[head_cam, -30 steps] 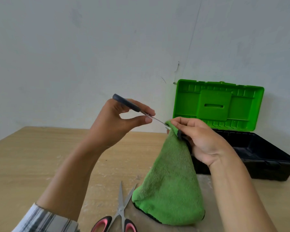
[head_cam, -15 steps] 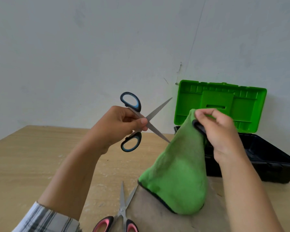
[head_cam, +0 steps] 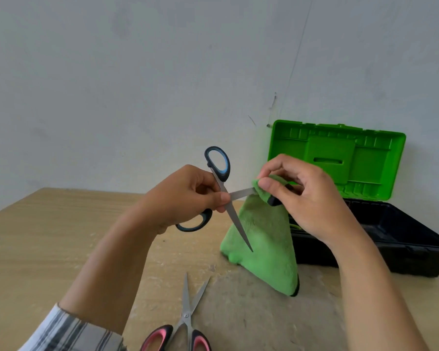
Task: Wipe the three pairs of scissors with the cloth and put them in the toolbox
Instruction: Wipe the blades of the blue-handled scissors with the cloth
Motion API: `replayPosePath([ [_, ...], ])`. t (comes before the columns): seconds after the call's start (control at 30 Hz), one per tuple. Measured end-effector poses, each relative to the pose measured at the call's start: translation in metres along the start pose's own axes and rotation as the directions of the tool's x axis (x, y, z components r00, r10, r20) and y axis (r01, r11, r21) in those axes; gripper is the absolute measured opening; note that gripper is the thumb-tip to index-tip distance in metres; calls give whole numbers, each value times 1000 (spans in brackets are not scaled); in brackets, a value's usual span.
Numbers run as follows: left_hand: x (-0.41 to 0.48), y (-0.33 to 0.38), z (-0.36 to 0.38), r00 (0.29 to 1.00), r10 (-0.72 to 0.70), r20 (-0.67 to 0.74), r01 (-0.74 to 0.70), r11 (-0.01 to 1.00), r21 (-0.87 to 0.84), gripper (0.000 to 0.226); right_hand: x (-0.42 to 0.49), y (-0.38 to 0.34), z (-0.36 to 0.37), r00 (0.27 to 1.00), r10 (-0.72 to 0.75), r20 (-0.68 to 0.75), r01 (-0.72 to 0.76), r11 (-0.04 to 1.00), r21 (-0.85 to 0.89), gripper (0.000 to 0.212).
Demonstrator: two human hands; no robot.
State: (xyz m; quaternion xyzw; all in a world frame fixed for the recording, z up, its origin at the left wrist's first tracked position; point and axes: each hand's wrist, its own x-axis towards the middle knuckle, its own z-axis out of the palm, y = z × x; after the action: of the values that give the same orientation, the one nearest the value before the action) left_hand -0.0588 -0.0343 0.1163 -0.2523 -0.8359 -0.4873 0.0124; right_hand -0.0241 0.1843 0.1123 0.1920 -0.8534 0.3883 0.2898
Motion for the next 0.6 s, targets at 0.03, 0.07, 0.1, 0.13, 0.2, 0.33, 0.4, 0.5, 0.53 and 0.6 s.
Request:
replayPosePath([
  [0.03, 0, 0, -1, 1000, 3, -9, -3, 1000, 2, 13, -1, 0, -1, 1000, -3, 29, 4, 1000, -17, 4],
  [0.07, 0, 0, -1, 1000, 8, -16, -8, 1000, 2, 14, -2, -1, -2, 998, -1, 61, 2, 1000, -24, 5],
  [0.1, 1, -1, -2, 1000, 14, -22, -14, 1000, 0, 14, -3, -1, -3, 996, 5, 85, -2, 1000, -27, 6],
  [0.13, 1, -1, -2, 1000, 18, -23, -18, 1000, -5, 15, -3, 0, -2, 996, 7, 92, -4, 1000, -28, 7],
  [0.2, 1, -1, -2, 1000, 16, -11, -16, 999, -30, 14, -3, 0, 0, 999, -6, 50, 8, 999, -42, 10],
  [0.33, 2, -4, -5, 998, -17, 53, 25, 989, -147, 9, -2, 0, 5, 998, -23, -59, 20, 998, -52, 11],
  [0.4, 2, -4, -7, 998, -36, 54, 46, 979, -198, 7, -1, 1, 7, 996, -13, -83, 8, 998, -58, 11],
  [0.5, 2, -3, -4, 997, -62, 38, 69, 975, -210, 8, -1, 7, 7, 996, 24, -82, -29, 997, -66, 10],
  [0.53, 2, -3, -3, 997, -71, 34, 76, 977, -198, 7, -2, 10, 5, 996, 43, -83, -50, 996, -80, 9],
  [0.6, 2, -4, -1, 996, -88, 23, 91, 981, -173, 6, -3, 19, -2, 990, 73, -125, -91, 985, -148, 8],
])
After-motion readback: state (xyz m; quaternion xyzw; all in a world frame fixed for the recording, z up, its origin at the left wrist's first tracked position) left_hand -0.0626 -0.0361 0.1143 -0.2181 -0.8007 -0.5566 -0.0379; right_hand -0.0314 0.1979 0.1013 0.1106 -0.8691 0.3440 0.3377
